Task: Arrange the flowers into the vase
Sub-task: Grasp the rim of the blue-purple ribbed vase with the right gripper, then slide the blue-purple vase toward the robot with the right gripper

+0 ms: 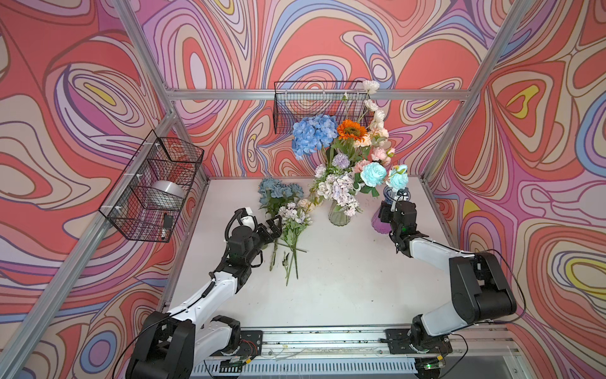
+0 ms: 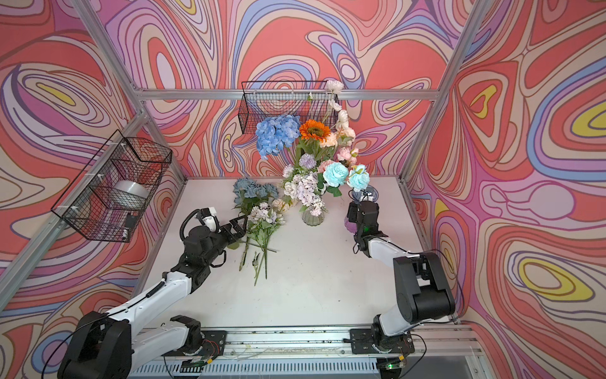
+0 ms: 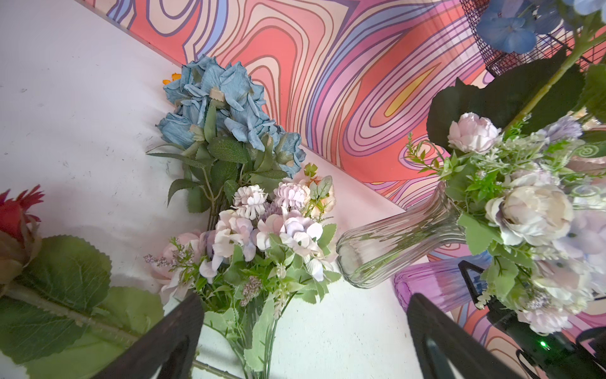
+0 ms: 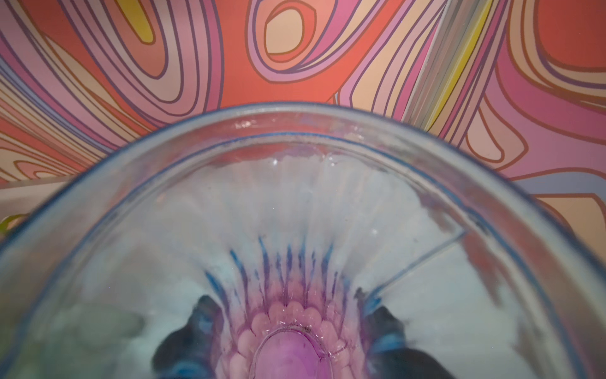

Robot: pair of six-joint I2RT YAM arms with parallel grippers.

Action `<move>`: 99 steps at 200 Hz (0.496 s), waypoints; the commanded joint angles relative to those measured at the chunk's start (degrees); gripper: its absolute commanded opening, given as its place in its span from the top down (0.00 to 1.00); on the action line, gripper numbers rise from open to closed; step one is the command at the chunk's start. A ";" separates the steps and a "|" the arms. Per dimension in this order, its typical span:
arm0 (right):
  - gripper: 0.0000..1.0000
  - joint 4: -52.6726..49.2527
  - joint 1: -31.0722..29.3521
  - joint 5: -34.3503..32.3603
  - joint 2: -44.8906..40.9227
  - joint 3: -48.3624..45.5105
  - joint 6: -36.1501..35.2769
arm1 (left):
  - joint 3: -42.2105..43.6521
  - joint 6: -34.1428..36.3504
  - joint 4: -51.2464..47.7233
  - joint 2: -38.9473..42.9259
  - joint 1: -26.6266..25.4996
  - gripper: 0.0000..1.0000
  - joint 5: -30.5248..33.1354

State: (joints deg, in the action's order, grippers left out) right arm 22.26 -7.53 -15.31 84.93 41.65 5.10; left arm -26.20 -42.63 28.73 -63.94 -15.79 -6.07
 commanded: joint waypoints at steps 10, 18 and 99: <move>0.69 -8.75 -0.23 6.80 -9.51 -2.85 4.27 | 1.23 0.12 -1.14 0.43 0.13 0.00 0.47; 0.70 -10.20 -0.71 7.88 -11.59 -3.79 5.40 | 1.31 -0.06 -1.16 0.28 0.08 0.00 0.35; 0.72 -15.84 -24.30 2.93 -24.15 -7.37 8.40 | 0.88 -0.59 -2.08 0.99 -0.82 0.01 0.62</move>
State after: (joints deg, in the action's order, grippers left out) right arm 2.20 -25.30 -11.29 62.83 33.30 10.92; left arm -25.58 -42.70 27.94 -63.94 -16.21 -6.02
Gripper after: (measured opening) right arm 0.681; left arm 0.993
